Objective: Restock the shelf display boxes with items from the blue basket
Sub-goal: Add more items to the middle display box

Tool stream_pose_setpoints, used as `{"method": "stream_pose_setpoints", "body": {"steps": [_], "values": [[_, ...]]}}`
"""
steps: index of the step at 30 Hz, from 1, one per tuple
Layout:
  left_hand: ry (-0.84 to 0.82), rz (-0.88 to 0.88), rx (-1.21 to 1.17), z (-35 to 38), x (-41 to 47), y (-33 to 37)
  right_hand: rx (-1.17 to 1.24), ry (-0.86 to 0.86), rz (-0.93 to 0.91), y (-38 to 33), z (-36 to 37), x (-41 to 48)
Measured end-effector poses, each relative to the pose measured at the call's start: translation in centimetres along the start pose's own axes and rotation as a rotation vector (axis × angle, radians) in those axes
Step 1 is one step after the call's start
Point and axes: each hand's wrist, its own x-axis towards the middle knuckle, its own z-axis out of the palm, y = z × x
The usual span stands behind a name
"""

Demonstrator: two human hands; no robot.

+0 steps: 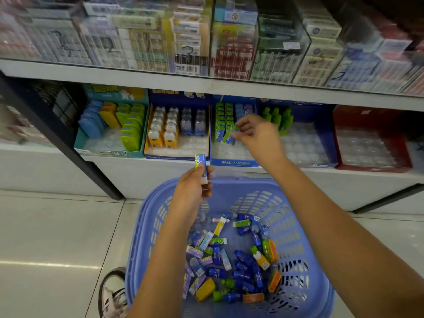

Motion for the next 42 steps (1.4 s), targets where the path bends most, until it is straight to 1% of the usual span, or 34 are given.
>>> {"method": "stream_pose_setpoints", "body": {"steps": [2,4,10,14,17,19,24,29,32,39,42], "values": [[0.045,-0.017,0.029,-0.2,0.2,0.1,-0.1,0.004,-0.094,0.0,1.2,0.5],[0.059,-0.031,0.008,-0.3,0.4,0.3,-0.139,0.01,-0.163,-0.1,1.7,0.9],[0.012,-0.038,-0.018,-0.2,1.0,0.3,-0.188,-0.02,-0.216,-0.6,1.5,1.6],[-0.045,0.069,0.094,-0.1,1.1,-0.3,-0.168,-0.048,-0.189,-0.7,1.8,1.9],[-0.063,0.125,0.123,-0.2,1.0,-0.7,-0.174,-0.067,-0.17,-0.7,1.8,2.2],[-0.048,0.158,0.158,-0.3,1.0,-0.8,-0.225,-0.083,-0.208,-0.6,1.9,2.0],[-0.01,0.226,0.187,-0.7,1.0,-0.9,-0.374,-0.041,-0.346,-0.7,2.7,0.9],[-0.012,0.247,0.15,-0.8,0.5,-0.5,-0.323,-0.006,-0.265,-0.3,2.5,0.9],[-0.011,0.243,0.14,-1.0,0.4,-0.4,-0.341,-0.027,-0.273,-0.4,2.2,1.3],[-0.015,0.273,0.172,-1.2,0.7,-0.3,-0.401,-0.153,-0.302,-0.8,1.0,2.5],[-0.017,0.269,0.169,-1.2,0.8,-0.4,-0.424,-0.125,-0.286,-0.2,1.1,2.0]]}}
